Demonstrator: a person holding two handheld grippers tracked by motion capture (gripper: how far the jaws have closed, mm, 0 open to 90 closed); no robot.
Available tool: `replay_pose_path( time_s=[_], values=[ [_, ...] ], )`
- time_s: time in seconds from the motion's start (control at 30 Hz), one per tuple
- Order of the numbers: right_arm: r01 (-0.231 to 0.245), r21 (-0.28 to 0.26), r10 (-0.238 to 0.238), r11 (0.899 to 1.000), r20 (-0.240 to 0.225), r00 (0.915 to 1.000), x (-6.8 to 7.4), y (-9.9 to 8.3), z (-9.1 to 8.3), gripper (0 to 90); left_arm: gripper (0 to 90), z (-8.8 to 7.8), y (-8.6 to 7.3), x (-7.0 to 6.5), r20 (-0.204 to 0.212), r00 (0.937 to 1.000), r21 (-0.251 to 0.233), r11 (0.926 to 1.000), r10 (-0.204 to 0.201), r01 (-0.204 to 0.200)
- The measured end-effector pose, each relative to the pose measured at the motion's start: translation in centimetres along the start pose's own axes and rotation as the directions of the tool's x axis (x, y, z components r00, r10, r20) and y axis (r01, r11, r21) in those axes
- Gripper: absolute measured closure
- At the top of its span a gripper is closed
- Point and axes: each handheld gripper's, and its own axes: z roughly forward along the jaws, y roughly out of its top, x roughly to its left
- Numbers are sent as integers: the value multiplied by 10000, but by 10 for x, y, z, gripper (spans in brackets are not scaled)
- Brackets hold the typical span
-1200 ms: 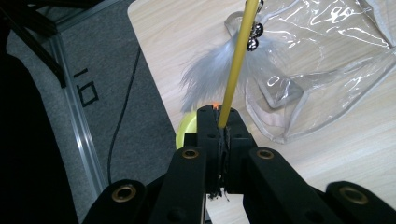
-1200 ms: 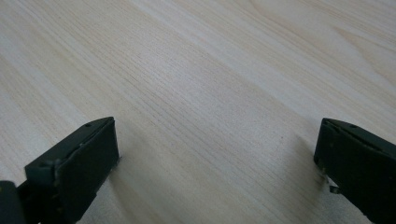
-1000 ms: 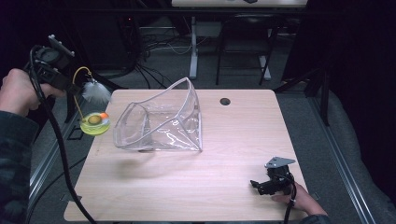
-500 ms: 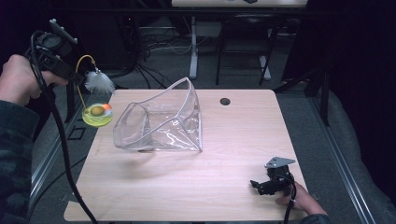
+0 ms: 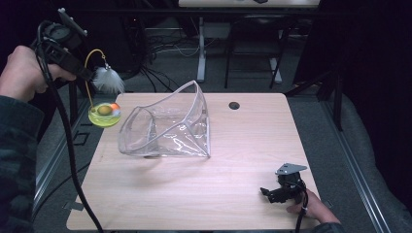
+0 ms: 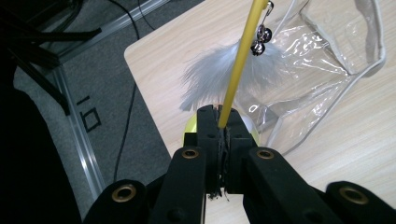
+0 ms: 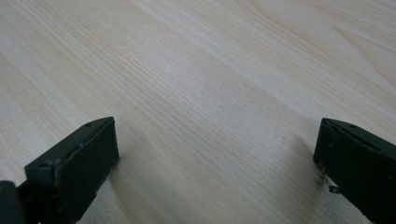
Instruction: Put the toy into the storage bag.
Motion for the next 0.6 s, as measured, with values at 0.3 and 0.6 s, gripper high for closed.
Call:
replay_pose_path(
  time_s=[0.3,0.6],
  values=[
    [25,-40,-25,10000,-65,10000,0,0,0,0,886,1,15,-10,213,9995,-113,9996,245,-242],
    [80,-15,-80,10000,-61,9999,0,0,0,0,886,16,29,-25,555,9970,-159,9984,547,-539]
  ],
)
